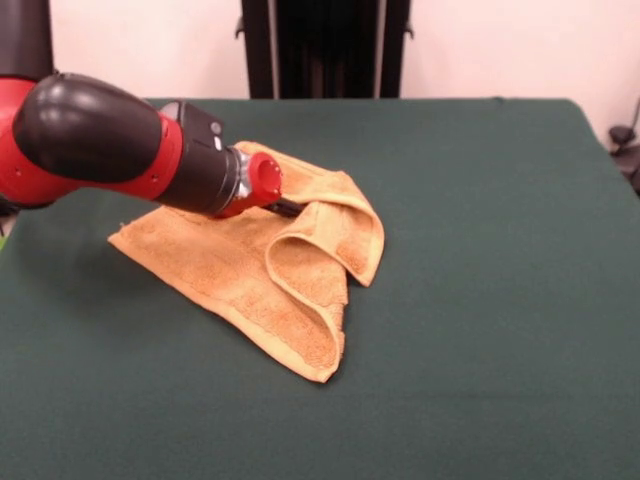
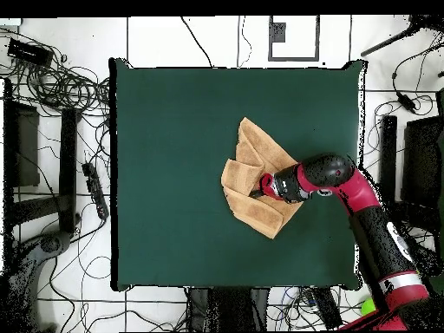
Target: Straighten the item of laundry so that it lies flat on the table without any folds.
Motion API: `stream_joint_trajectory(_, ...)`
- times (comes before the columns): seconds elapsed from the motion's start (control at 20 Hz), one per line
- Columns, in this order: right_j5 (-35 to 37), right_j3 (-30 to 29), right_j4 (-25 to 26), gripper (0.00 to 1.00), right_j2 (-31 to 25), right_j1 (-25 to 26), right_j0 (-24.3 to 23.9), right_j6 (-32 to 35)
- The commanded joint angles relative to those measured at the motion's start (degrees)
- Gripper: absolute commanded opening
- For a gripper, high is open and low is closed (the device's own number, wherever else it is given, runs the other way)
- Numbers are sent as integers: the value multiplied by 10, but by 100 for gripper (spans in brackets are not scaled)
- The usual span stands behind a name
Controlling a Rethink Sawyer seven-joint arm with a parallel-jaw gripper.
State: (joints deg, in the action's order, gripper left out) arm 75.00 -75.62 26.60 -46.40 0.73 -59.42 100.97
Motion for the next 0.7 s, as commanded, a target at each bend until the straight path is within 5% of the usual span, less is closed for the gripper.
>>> stream_joint_trajectory(0.05, -50, 25, 49, 0, 25, 44, 46, -150)
stream_joint_trajectory(0.7, -100, -13, 42, 0, 31, 73, 45, -109)
